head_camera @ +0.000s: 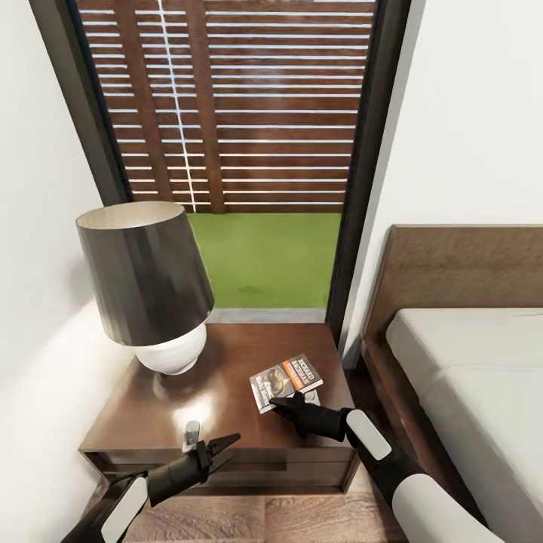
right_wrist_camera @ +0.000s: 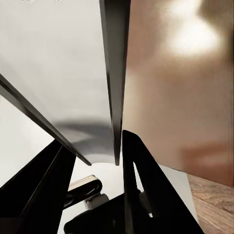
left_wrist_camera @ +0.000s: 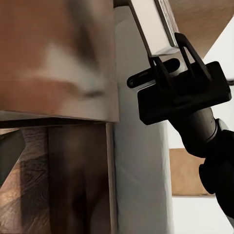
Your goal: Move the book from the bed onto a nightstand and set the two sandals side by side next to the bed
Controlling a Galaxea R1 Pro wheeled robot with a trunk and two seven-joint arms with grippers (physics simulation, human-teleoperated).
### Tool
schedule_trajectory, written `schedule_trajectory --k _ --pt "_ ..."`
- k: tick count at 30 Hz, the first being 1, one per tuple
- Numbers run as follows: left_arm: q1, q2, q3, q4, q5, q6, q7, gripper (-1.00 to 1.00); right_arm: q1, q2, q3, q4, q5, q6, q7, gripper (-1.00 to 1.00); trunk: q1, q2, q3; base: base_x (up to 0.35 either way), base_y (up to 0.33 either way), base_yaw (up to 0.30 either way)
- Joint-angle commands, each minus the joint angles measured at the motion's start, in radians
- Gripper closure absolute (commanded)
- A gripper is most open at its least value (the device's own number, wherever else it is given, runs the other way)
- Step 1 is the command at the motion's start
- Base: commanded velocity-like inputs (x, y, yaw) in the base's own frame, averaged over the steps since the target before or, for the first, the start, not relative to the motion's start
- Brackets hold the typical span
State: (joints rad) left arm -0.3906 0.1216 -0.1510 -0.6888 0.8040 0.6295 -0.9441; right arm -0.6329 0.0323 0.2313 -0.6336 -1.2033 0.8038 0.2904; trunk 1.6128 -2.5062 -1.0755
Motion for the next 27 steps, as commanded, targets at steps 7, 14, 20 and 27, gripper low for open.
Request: schedule_trajectory --k 7,14,20,27 --pt "-0.001 0.001 -0.004 -0.001 0.009 0.007 -0.001 -1.00 -0.001 0.000 0.000 0.000 0.004 0.002 0.006 1.00 0.000 0.000 -0.001 0.000 0.000 0.000" --pt "-0.001 0.001 -0.003 0.000 0.009 0.007 0.000 -1.00 -0.001 0.000 0.000 0.000 0.004 0.002 0.006 1.00 0.000 0.000 -0.001 0.122 0.000 0.000" --pt "-0.001 0.001 -0.004 0.000 0.009 0.007 -0.001 -1.00 -0.001 0.000 0.000 0.001 0.004 0.002 0.006 1.00 0.000 0.000 -0.001 0.046 0.000 0.000" --pt "-0.001 0.001 -0.004 0.000 0.009 0.007 0.001 -1.00 -0.001 0.000 0.000 0.001 0.004 0.002 0.006 1.00 0.000 0.000 -0.001 0.204 0.000 0.000"
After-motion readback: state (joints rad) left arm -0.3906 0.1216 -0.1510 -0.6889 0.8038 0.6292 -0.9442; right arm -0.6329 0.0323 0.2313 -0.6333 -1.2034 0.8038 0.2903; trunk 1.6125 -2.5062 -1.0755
